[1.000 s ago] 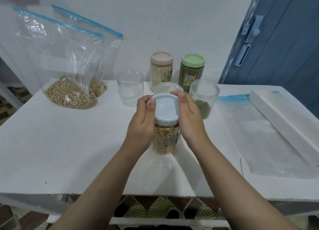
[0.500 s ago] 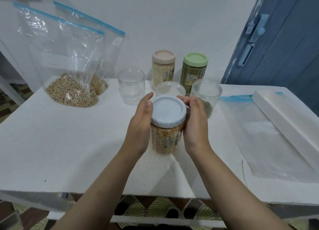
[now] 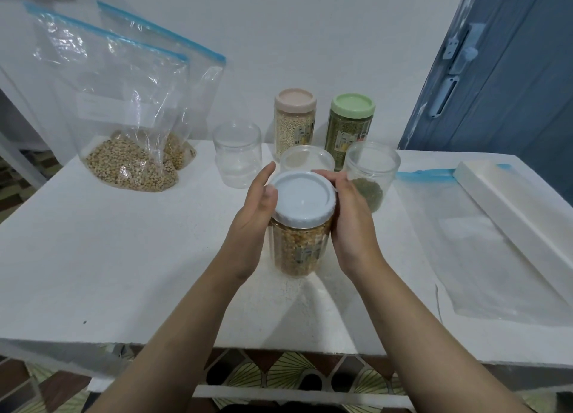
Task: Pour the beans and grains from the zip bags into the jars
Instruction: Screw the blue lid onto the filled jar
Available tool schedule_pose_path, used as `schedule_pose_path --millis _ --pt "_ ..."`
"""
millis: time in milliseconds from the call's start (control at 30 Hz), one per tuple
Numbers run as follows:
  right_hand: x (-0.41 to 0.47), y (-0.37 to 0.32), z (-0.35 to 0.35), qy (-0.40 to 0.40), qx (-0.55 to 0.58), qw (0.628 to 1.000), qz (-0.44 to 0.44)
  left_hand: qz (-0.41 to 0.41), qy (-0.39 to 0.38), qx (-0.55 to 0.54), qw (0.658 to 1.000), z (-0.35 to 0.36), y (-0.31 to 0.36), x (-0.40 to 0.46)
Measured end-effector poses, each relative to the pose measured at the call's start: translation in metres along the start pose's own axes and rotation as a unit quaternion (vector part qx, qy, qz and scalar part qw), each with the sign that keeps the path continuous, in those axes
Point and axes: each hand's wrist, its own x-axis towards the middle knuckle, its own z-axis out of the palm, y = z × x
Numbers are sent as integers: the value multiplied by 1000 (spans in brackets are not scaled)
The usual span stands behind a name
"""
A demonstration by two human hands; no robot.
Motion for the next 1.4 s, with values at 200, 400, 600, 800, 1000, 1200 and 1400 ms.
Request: schedule_pose_path --millis 200,400,600,800,1000,1200,1400 --pt "-2 0 -3 -22 13 1000 -4 29 -43 -7 999 -7 -4 -3" --pt "-7 3 -13 -109 14 994 -17 39 -54 -3 998 -5 -2 -5" --pt "-13 4 -17 -176 -19 984 -31 54 -49 -26 997 -3 -6 -5" --pt "-15 8 -16 -136 9 991 -19 51 -17 -46 997 1 -12 -2" --pt "-11 6 -10 -161 41 986 23 45 108 -72 990 29 -14 3" --pt "0 -13 4 -137 2 990 -19 66 178 -78 979 29 5 15" --pt "35 -60 53 -106 -18 990 -91 120 205 -70 969 -8 57 55"
